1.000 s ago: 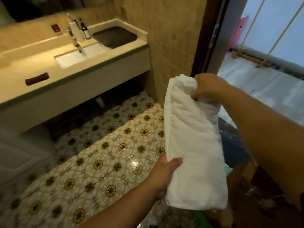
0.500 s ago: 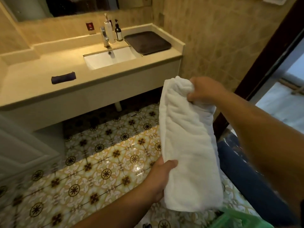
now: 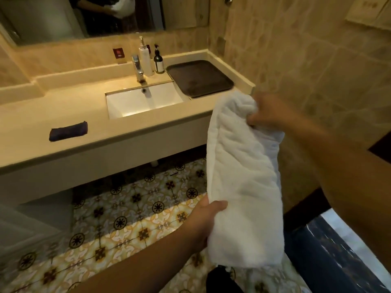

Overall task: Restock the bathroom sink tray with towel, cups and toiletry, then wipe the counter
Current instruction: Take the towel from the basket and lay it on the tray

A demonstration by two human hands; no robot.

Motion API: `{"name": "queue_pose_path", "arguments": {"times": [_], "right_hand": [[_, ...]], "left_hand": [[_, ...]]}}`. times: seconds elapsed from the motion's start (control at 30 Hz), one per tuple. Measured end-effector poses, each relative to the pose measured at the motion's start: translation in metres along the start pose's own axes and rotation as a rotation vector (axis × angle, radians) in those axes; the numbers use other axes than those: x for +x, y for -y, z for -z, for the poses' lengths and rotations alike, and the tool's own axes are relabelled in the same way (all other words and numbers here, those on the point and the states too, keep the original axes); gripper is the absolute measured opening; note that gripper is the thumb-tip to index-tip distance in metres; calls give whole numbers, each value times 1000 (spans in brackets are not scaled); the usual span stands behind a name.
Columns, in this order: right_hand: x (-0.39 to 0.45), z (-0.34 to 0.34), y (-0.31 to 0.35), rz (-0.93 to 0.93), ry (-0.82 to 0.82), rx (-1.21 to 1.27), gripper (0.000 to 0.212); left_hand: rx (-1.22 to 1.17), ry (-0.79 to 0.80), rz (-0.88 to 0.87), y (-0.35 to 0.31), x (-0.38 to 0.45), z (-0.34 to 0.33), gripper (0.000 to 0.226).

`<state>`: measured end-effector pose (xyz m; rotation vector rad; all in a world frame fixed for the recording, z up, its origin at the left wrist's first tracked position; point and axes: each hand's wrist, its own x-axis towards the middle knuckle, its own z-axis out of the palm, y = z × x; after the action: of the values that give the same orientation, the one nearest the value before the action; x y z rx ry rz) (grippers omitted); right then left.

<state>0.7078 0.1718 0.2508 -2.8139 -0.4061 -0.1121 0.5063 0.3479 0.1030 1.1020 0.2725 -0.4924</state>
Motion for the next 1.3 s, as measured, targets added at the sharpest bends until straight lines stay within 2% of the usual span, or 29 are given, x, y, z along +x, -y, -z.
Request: {"name": "queue_pose_path", "arguments": {"times": [0.1,0.3,0.63,0.8,0.93,1.17,1.3], "right_hand": [[70,5,-18,38,-8,-23,34],[205,16,-33,138,15,-75,30],[421,-26,-38,212,50,-174,38],[520,-45,-38,167,113,-191,42],[591,-51,-41,153,159,-236,45],[702,-79,-49,211,194,-259,55],[768,-110,-56,264,263,-275,52]], "left_hand": [[-25,10,-57,-38,55,-10,41],[-38,-68,-129,-106,152,-21,44],[-89,-54,-217,-204,324,33,45],[-84,-58,-163,-259,409,66,50],[-128,-64,-125,-294,463,80,37],[-240,-128,-94,-332,556,100,41],[-281,-190,-106,-350,611,103,47]]}}
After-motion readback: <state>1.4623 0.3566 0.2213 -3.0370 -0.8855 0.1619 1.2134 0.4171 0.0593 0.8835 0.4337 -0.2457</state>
